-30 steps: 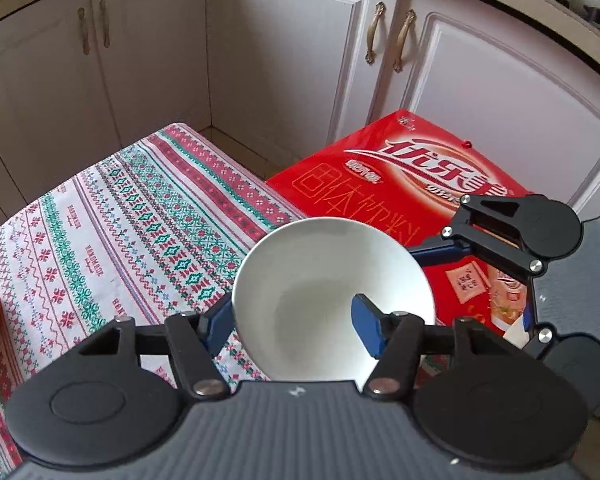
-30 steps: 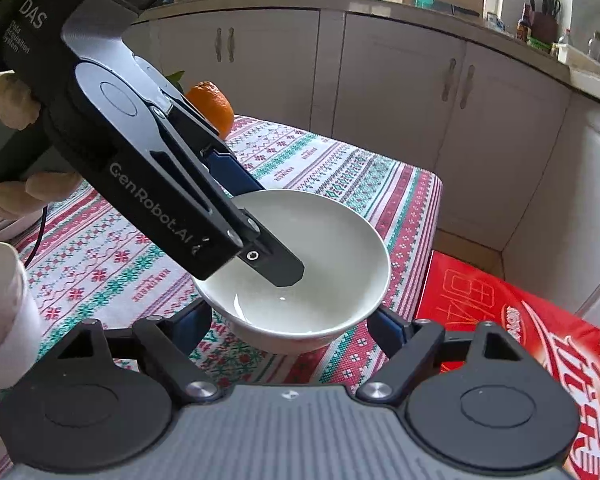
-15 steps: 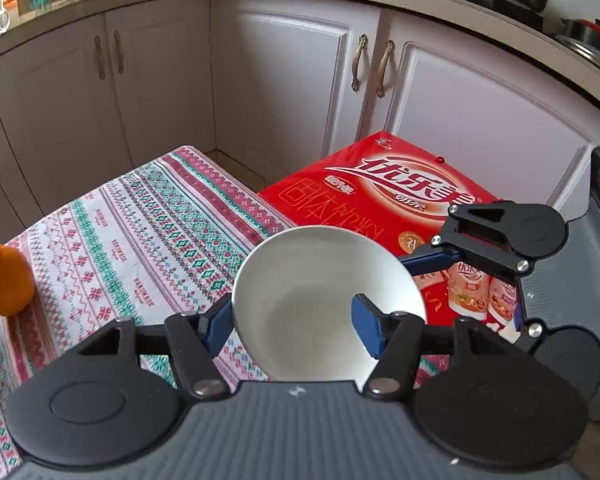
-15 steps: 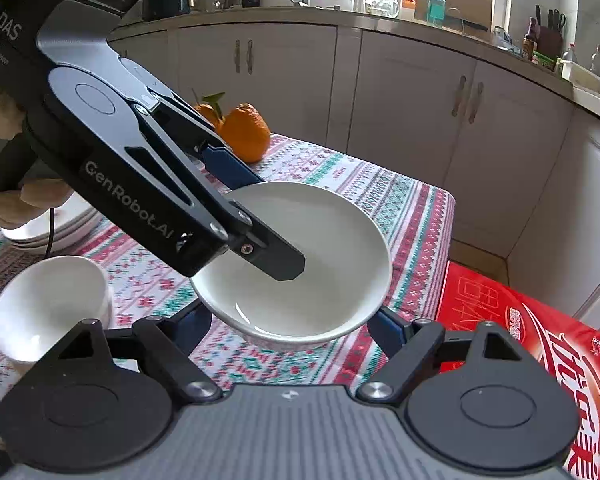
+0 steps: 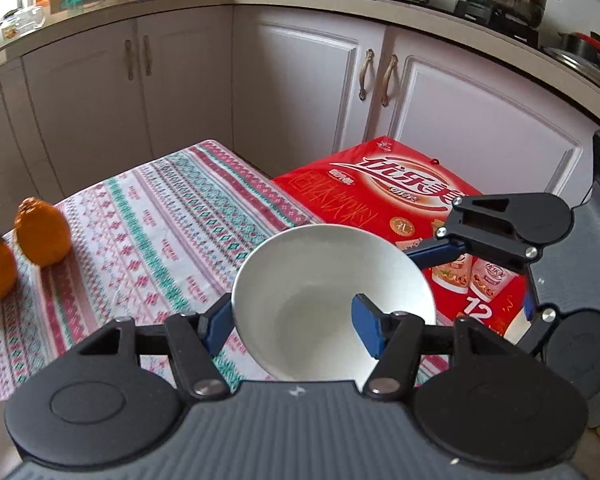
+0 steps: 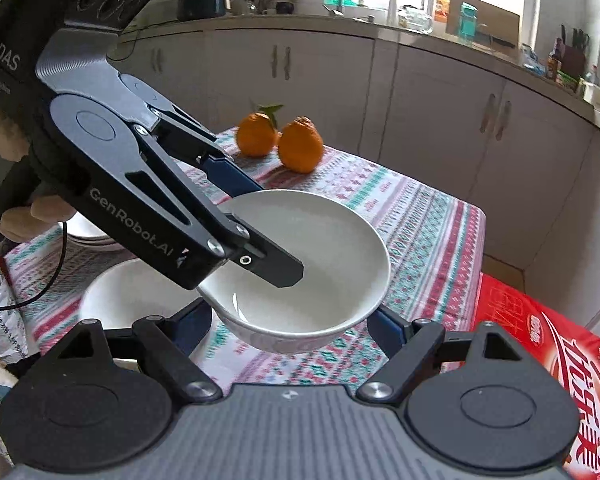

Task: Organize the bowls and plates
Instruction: 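Lift the white bowl with both grippers and lower it onto the bowl stack, then grip the stacked bowls from both sides with both grippers, then lift the bowl stack with both grippers and carry it over the plate stack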

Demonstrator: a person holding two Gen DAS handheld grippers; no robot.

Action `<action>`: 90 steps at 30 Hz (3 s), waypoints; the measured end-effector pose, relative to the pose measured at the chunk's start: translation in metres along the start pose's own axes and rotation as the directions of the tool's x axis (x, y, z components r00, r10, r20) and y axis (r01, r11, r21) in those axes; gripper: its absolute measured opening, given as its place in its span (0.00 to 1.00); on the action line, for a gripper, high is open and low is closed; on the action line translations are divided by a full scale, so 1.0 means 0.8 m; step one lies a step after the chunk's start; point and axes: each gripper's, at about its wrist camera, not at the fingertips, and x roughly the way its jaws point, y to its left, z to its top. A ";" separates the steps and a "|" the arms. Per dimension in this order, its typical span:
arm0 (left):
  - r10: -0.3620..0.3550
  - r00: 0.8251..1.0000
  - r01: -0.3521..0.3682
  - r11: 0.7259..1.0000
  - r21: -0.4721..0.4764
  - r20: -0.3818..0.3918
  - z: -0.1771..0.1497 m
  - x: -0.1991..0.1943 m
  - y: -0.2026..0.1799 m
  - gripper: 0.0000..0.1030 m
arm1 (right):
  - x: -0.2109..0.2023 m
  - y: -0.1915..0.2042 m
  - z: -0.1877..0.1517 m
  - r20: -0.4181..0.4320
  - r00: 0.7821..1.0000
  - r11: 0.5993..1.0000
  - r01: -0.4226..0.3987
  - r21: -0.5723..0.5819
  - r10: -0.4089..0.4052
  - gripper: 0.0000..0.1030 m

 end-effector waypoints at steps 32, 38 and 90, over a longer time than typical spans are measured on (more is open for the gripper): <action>0.042 0.999 -0.042 0.990 -0.137 -0.001 -0.101 -0.050 0.031 0.60 | 0.034 0.084 -0.008 -0.084 0.988 0.990 -0.133 -0.042 0.129 0.85; 0.033 0.999 -0.034 0.988 -0.151 -0.008 -0.107 -0.046 0.034 0.60 | 0.032 0.083 -0.007 -0.088 0.986 0.989 -0.142 -0.041 0.138 0.86; 0.034 0.996 -0.030 0.999 0.042 -0.081 -0.191 -0.046 0.033 0.88 | 0.067 0.083 -0.047 -0.205 0.976 0.969 -0.123 -0.214 0.079 1.00</action>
